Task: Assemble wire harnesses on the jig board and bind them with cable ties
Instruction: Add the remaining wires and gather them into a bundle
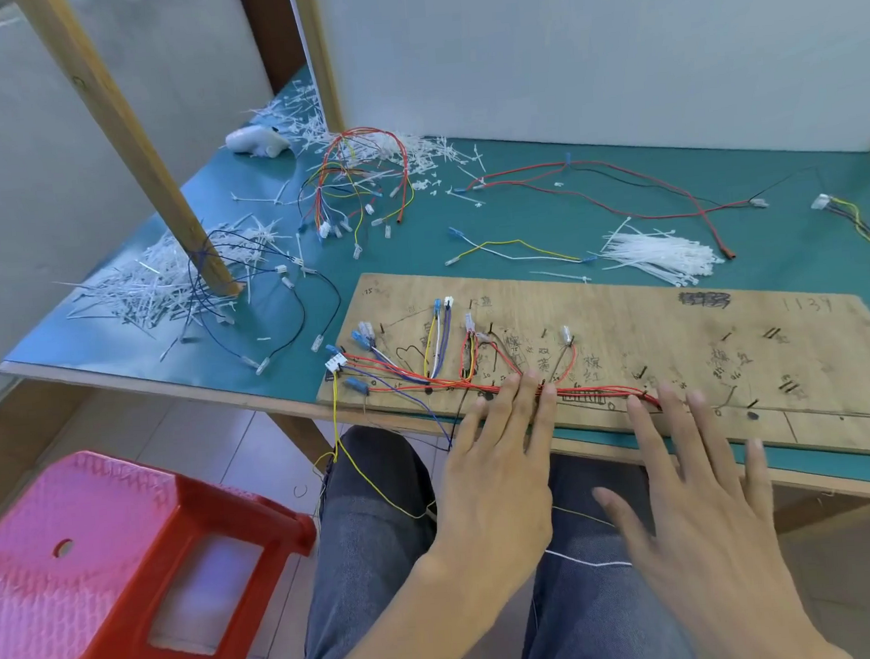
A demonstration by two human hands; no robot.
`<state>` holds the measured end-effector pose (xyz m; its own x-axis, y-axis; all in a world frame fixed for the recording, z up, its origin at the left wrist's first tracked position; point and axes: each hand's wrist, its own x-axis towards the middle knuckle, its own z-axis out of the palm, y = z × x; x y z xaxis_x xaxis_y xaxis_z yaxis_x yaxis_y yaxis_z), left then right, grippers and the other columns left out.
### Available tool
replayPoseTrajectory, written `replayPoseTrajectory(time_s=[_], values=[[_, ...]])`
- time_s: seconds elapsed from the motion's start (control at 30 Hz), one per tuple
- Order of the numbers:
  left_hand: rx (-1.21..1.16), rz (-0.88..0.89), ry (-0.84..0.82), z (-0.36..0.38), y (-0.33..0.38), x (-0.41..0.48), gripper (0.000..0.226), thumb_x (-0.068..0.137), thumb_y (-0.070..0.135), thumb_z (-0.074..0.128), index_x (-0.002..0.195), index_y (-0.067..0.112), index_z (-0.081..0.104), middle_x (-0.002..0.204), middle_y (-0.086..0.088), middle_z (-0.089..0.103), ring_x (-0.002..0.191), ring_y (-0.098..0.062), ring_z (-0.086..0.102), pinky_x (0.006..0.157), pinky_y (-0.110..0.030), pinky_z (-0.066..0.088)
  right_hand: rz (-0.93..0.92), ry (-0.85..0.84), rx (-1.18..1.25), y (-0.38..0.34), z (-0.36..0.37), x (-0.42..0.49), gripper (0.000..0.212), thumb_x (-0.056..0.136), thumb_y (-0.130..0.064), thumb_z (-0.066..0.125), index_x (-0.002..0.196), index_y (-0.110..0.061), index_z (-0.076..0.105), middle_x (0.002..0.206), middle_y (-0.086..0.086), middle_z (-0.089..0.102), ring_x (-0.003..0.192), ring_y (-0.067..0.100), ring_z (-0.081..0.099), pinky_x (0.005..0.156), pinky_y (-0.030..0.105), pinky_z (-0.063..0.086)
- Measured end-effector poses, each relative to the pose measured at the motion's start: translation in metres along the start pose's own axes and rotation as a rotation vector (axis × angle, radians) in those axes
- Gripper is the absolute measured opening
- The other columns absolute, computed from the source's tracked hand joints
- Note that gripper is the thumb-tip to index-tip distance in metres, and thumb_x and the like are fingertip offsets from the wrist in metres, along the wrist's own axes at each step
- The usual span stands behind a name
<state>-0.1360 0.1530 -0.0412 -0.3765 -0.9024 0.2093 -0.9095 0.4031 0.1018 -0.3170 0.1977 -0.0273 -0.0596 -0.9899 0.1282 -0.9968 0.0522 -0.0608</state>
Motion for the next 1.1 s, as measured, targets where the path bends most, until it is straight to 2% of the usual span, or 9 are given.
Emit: replayPoseTrajectory(time_s=[0.13,0.37,0.53,0.63,0.7,0.77,0.87,1.0,1.1], values=[[0.014,-0.006,-0.038,0.001,0.002,-0.001,0.091,0.091,0.027,0.063,0.167,0.013,0.015,0.175,-0.006,0.011,0.161,-0.023,0.013,0.129,-0.045,0.018,0.024,-0.05,-0.029,0.002,-0.001,0.009,0.084,0.094,-0.068,0.031,0.166,-0.024,0.028,0.173,-0.002,0.026,0.163,0.021,0.009,0.126,0.064,0.019],[0.083,0.003,-0.076,-0.001,-0.003,0.002,0.09,0.092,0.028,0.064,0.167,0.012,0.015,0.174,-0.006,0.014,0.161,-0.025,0.011,0.129,-0.048,0.017,-0.002,0.009,-0.104,0.011,-0.001,0.008,0.084,0.093,-0.065,0.038,0.166,-0.023,0.029,0.167,-0.003,0.039,0.16,0.024,0.024,0.123,0.065,0.023],[0.06,0.043,-0.062,0.0,-0.002,-0.009,0.092,0.1,0.025,0.051,0.164,0.008,-0.014,0.171,-0.01,-0.024,0.157,-0.026,-0.026,0.129,-0.05,-0.002,0.011,-0.041,-0.053,0.01,0.004,-0.002,0.096,0.091,-0.071,0.025,0.169,-0.018,0.006,0.169,0.001,0.034,0.162,0.026,0.014,0.123,0.068,0.021],[0.027,0.032,0.022,-0.01,-0.002,-0.018,0.08,0.104,0.028,0.051,0.166,0.005,0.006,0.174,-0.014,-0.005,0.161,-0.028,-0.008,0.13,-0.047,0.01,0.05,-0.012,0.08,0.005,0.003,-0.003,0.099,0.089,-0.077,0.02,0.168,-0.024,-0.006,0.175,-0.001,0.011,0.163,0.022,0.0,0.125,0.068,0.016],[-0.082,0.018,0.123,-0.024,-0.013,-0.023,0.066,0.103,0.032,0.053,0.162,0.008,0.033,0.172,-0.009,0.024,0.16,-0.024,0.017,0.128,-0.041,0.025,0.061,0.081,0.177,-0.002,-0.002,-0.003,0.099,0.089,-0.074,0.03,0.168,-0.021,0.005,0.176,0.003,0.01,0.163,0.024,0.004,0.126,0.067,0.014],[-0.247,-0.048,0.226,-0.041,-0.035,-0.027,0.048,0.102,0.029,0.056,0.148,0.017,0.056,0.157,0.003,0.048,0.149,-0.016,0.038,0.123,-0.032,0.034,0.017,0.247,0.27,-0.012,-0.005,-0.003,0.091,0.09,-0.063,0.046,0.163,-0.011,0.03,0.17,0.012,0.029,0.159,0.036,0.022,0.124,0.063,0.019],[-0.34,-0.218,0.391,-0.065,-0.092,-0.023,0.024,0.099,0.025,0.062,0.121,0.024,0.072,0.124,0.012,0.063,0.121,-0.007,0.056,0.106,-0.017,0.039,-0.148,0.425,0.428,-0.038,-0.009,-0.006,0.057,0.095,-0.043,0.059,0.137,-0.004,0.064,0.135,0.012,0.062,0.125,0.039,0.055,0.11,0.047,0.042],[-0.279,-0.301,0.356,-0.076,-0.162,-0.015,0.022,0.097,0.019,0.07,0.118,0.026,0.072,0.119,0.01,0.068,0.116,-0.014,0.062,0.1,-0.022,0.043,-0.168,0.246,0.538,-0.09,-0.009,-0.006,0.023,0.097,-0.043,0.066,0.109,-0.024,0.072,0.096,-0.013,0.068,0.089,0.017,0.067,0.076,0.03,0.049],[-0.219,-0.255,0.193,-0.068,-0.18,-0.014,0.029,0.1,0.024,0.068,0.129,0.027,0.07,0.128,0.007,0.067,0.121,-0.015,0.06,0.102,-0.033,0.049,-0.075,-0.015,0.35,-0.12,-0.003,0.005,0.034,0.097,-0.065,0.052,0.113,-0.038,0.063,0.097,-0.016,0.071,0.091,0.013,0.071,0.069,0.03,0.045]])
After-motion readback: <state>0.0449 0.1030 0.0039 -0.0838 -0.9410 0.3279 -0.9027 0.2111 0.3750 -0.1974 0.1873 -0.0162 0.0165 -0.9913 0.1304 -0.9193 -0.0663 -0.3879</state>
